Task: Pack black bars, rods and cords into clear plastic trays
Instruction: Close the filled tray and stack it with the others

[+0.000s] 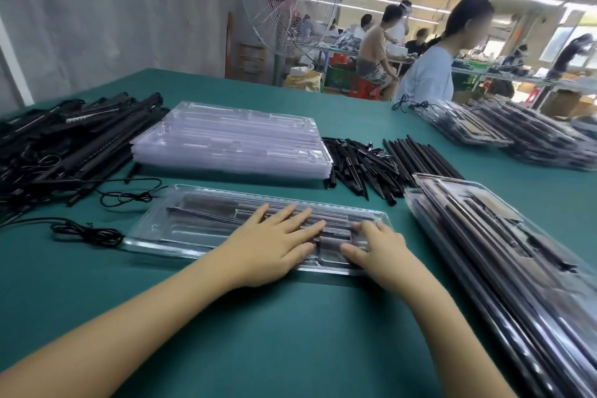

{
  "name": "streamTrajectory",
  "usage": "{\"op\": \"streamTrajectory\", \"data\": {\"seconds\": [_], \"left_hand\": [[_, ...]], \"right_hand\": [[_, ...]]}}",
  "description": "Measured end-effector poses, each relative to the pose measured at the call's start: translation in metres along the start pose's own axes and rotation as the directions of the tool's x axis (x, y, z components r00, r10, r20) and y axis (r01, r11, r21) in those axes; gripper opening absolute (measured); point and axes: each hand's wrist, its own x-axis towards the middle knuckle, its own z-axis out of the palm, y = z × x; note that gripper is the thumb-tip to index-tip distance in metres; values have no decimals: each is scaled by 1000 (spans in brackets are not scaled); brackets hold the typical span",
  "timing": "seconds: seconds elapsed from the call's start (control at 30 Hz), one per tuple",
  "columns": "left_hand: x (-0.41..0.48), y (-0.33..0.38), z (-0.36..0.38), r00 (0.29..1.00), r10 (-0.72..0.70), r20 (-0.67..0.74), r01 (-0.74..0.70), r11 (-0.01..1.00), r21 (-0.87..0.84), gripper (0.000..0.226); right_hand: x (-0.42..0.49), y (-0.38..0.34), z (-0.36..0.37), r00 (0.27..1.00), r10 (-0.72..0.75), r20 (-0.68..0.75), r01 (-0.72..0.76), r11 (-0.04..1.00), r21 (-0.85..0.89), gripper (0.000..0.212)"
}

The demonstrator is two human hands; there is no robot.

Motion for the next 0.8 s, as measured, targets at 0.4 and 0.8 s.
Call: {"op": "streamTrajectory", "data": {"seconds": [0.4,0.8], "left_hand": [[-7,1,9,993,16,-115,-14,1000,19,69],[-18,-16,-6,988,63,-144,-35,982,188,64]], "right_hand": [[-3,5,-6,947,273,-172,-297,945,-137,25],[-3,24,-22,976,219,4,-126,544,830,31]]}}
